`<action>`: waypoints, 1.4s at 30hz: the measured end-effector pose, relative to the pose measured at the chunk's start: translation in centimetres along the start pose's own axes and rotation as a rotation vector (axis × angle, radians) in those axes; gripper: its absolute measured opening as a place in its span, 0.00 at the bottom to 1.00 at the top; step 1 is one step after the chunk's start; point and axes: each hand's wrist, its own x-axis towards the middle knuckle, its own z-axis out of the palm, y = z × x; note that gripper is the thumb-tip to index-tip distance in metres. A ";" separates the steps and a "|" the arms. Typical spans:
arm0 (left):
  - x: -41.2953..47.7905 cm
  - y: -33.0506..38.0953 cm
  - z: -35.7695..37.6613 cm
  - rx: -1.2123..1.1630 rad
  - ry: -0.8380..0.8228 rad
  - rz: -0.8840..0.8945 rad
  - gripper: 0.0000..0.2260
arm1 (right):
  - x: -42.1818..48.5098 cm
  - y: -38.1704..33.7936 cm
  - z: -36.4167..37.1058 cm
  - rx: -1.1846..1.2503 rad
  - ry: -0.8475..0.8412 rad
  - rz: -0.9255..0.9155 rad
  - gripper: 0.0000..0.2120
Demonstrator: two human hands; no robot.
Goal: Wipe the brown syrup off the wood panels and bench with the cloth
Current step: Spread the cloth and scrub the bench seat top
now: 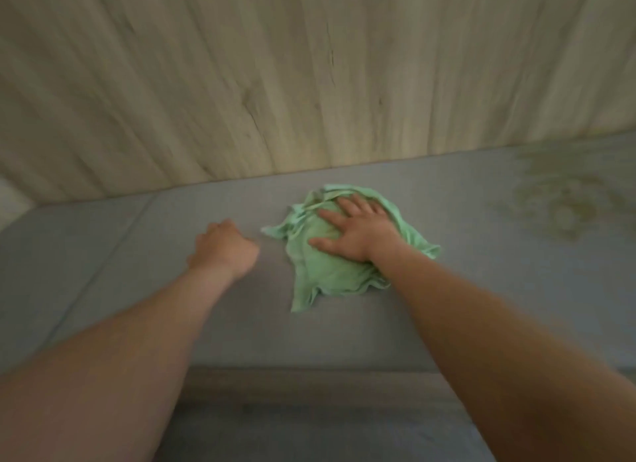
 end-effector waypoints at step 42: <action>-6.2 27.3 15.7 0.191 -0.030 0.578 0.36 | -4.5 32.0 -7.3 0.011 0.045 0.414 0.37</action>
